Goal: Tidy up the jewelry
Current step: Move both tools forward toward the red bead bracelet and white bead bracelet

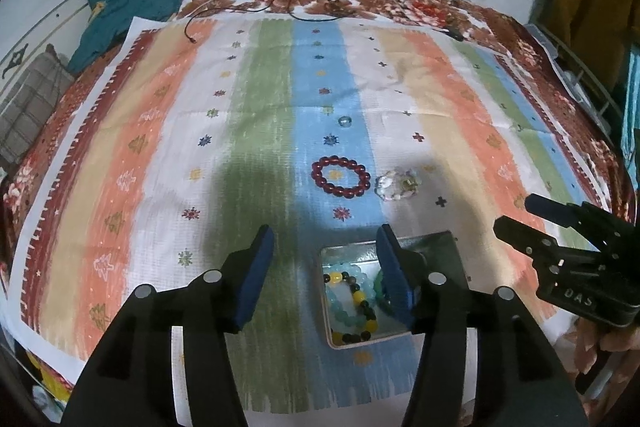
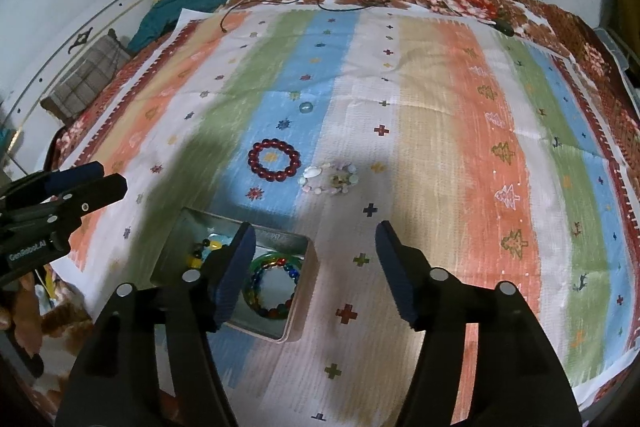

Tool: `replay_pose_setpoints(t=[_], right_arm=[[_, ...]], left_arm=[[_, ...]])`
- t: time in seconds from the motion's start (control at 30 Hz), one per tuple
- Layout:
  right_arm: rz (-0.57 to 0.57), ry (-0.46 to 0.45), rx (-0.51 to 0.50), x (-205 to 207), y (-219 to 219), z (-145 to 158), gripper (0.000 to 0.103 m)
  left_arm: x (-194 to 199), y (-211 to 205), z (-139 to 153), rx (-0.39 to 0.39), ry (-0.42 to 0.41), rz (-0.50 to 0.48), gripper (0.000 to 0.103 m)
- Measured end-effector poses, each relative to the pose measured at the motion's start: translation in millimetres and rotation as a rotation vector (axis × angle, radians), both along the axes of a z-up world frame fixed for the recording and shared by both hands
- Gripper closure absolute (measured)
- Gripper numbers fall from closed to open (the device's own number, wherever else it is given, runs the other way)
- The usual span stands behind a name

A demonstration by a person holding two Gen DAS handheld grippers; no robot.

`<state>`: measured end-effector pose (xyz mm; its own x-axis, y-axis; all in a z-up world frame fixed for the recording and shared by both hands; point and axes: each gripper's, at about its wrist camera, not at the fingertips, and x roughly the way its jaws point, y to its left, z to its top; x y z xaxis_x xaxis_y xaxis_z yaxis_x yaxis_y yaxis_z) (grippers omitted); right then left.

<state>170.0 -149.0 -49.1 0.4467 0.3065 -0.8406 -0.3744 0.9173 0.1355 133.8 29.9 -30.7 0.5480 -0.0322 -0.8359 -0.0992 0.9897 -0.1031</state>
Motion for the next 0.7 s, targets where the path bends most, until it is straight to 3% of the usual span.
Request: replay_pose_setpoints(t=[0.3,0.7], right_arm=[[-0.007,0.03,-0.023,20.8,0.1,-9.2,0.031],[0.006,0.058,-0.099,47.2,12.2,-26.8,0.03]], left_arm=[[25.2,2.3,-11.3,0.003,0.039,0.026,0.039],[58.4,10.0,-31.6,-0.002,0.103,0.035,0.038]])
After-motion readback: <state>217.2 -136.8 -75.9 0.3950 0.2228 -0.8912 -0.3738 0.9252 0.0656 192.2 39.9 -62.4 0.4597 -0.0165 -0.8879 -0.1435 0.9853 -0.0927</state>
